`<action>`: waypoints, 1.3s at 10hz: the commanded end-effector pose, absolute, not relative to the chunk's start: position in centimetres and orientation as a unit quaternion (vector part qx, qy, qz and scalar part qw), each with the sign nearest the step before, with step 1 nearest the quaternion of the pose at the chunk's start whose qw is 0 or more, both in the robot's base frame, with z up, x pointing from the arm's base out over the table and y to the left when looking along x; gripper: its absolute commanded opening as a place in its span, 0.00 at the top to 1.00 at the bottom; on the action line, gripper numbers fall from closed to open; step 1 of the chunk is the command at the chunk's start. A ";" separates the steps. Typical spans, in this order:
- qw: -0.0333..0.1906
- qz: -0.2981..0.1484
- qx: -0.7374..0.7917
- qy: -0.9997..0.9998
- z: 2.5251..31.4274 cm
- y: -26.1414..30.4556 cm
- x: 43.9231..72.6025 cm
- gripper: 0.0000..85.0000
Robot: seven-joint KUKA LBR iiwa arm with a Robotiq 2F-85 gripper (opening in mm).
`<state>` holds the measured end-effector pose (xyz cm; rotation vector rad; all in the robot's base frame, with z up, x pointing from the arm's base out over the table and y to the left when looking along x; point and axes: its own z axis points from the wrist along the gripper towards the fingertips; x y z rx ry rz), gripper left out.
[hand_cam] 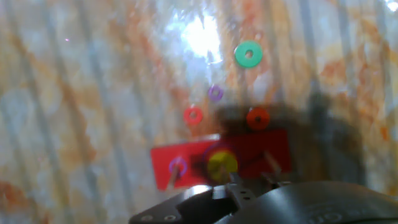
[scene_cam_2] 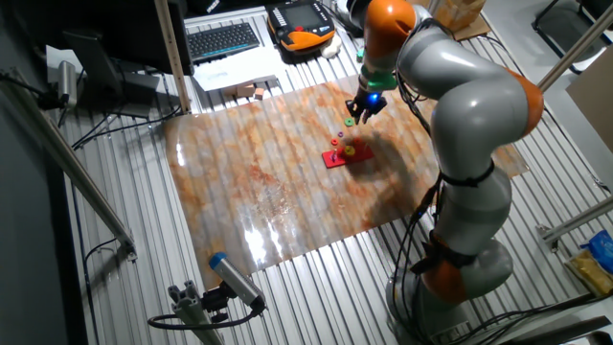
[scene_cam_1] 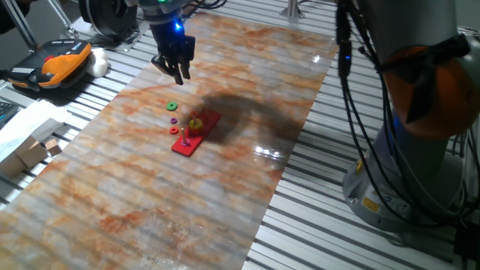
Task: Take out one Hanoi block and throw it aside
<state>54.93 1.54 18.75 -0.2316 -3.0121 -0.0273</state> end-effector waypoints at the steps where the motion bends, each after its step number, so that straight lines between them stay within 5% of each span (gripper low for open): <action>1: 0.058 -0.009 -0.077 -0.995 19.0 2.4 52.2 0.80; 8: 0.006 0.029 -0.053 -0.998 19.5 5.2 47.2 0.80; 13: 0.011 0.022 -0.038 -0.999 19.6 5.1 47.2 0.80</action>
